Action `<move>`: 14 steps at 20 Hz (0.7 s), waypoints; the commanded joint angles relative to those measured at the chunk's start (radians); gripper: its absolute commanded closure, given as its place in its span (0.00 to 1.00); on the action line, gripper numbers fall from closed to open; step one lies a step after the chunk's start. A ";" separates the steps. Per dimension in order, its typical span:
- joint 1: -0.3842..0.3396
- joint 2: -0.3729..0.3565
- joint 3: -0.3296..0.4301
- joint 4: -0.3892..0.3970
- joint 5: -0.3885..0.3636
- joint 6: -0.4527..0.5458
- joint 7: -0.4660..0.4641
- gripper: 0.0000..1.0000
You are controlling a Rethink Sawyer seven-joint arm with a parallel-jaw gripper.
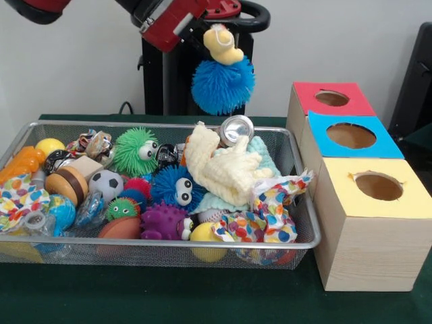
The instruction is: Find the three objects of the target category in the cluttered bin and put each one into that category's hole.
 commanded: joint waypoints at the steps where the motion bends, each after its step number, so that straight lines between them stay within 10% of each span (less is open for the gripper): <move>1: -0.023 0.019 0.112 -0.002 -0.042 -0.006 -0.055 1.00; 14: -0.073 -0.064 0.102 -0.018 -0.201 -0.145 -0.043 1.00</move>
